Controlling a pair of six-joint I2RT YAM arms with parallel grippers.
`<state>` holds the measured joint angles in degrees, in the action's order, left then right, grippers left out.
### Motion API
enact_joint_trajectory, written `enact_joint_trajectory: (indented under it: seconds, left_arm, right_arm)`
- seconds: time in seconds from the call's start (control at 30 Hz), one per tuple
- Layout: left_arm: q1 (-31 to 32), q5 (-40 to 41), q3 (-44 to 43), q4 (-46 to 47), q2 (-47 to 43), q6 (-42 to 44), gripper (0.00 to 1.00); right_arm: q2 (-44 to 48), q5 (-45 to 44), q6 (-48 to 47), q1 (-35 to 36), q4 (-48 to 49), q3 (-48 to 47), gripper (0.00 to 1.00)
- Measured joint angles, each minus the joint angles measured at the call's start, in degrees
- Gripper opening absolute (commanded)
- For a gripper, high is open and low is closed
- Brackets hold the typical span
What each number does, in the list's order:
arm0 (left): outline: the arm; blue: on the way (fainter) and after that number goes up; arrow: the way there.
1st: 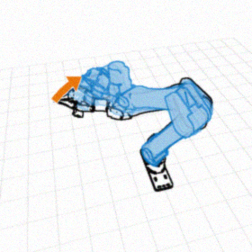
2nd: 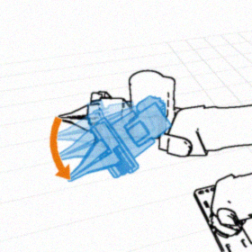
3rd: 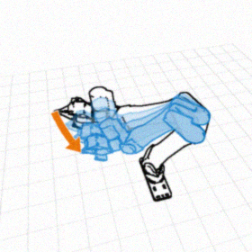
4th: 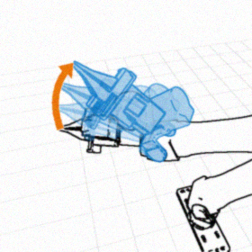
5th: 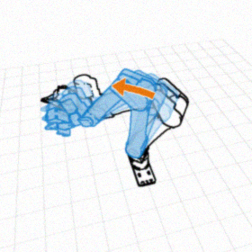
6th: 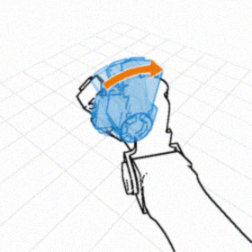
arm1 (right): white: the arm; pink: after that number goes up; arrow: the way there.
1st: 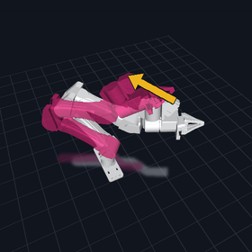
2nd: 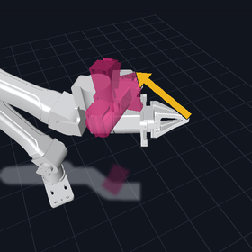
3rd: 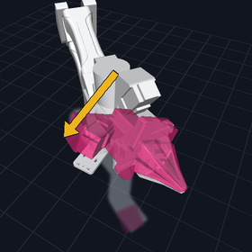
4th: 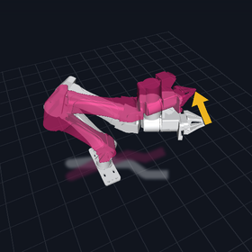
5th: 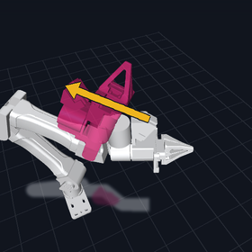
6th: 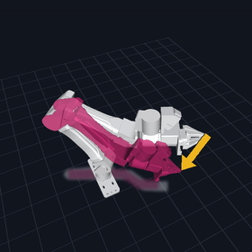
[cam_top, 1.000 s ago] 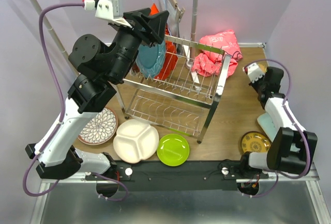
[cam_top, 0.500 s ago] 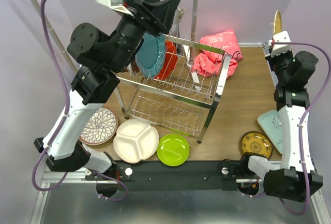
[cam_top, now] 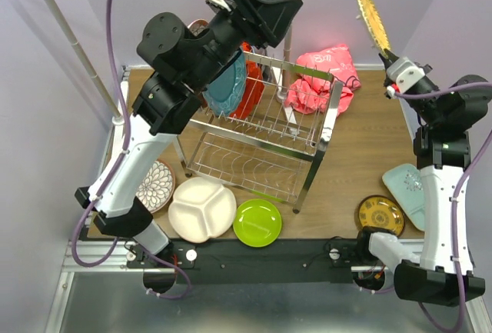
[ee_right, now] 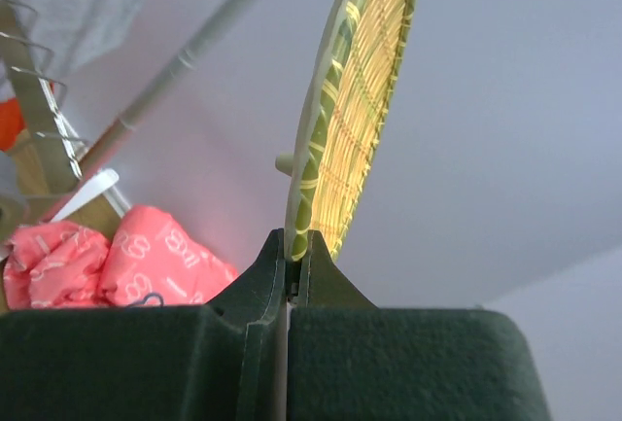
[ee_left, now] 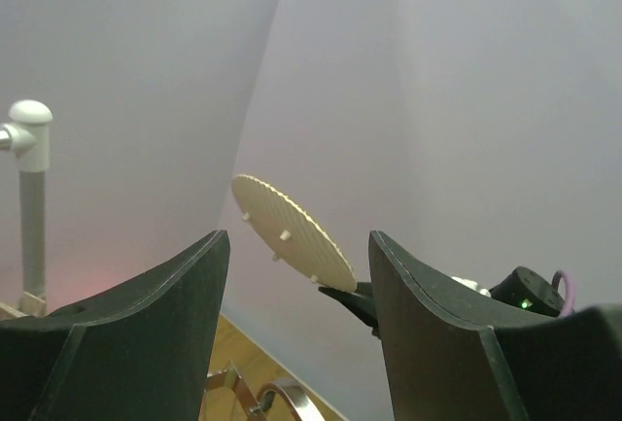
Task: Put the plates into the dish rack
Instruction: Pass the plate from the right arm to the left
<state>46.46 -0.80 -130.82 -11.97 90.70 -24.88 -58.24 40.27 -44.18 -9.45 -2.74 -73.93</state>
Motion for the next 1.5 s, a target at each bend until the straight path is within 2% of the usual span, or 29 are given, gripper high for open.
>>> enact_joint_trajectory:
  seconds: [0.3,0.63,0.93,1.03,1.07,1.13,1.17,1.27,1.37,1.4,1.47,1.5]
  left_arm:
    - [0.5,-0.3,-3.6,-3.8,5.9,-6.3,0.66]
    - [1.6,3.9,-4.9,-10.4,9.6,-13.2,0.65]
    - [1.7,6.9,-7.0,-15.4,11.6,-15.2,0.63]
    - [1.7,7.9,-7.5,-16.9,12.1,-15.3,0.51]
    - [1.7,8.0,-7.6,-17.3,12.3,-15.4,0.42]
    - [1.7,8.6,-8.2,-18.4,12.7,-15.4,0.32]
    - [1.7,9.1,-8.3,-18.8,12.8,-15.6,0.2]
    - [1.6,11.5,-8.6,-19.5,12.8,-18.3,0.0]
    - [1.6,13.3,-8.9,-19.6,12.8,-20.5,0.0]
    - [1.6,13.4,-8.9,-19.7,12.8,-20.7,0.0]
    - [1.6,13.4,-8.5,-19.6,12.7,-20.4,0.0]
    - [1.6,13.2,-8.0,-19.4,12.5,-19.1,0.0]
  right_arm:
    - [-0.3,8.0,-12.7,3.9,0.1,-2.1,0.01]
    - [-1.3,9.0,-22.6,8.3,-0.4,-2.6,0.01]
    - [-1.8,8.9,-30.4,13.2,-1.1,-2.4,0.01]
    - [-1.8,8.9,-34.0,14.8,-1.2,-1.7,0.01]
    - [-1.8,8.8,-35.2,15.3,-1.2,-1.5,0.0]
    - [-1.9,8.4,-37.2,16.2,-1.7,-1.1,0.01]
    - [-1.9,7.9,-38.9,16.7,-1.6,-0.9,0.01]
    - [-2.0,7.0,-44.6,17.5,-1.3,-0.3,0.01]
    - [-1.9,6.4,-48.9,18.2,0.1,1.2,0.21]
    - [-1.7,6.4,-49.6,18.2,0.7,1.7,0.38]
    - [-1.3,6.5,-49.6,18.2,1.0,2.4,0.52]
    - [-1.0,6.7,-49.0,18.2,0.9,2.7,0.63]
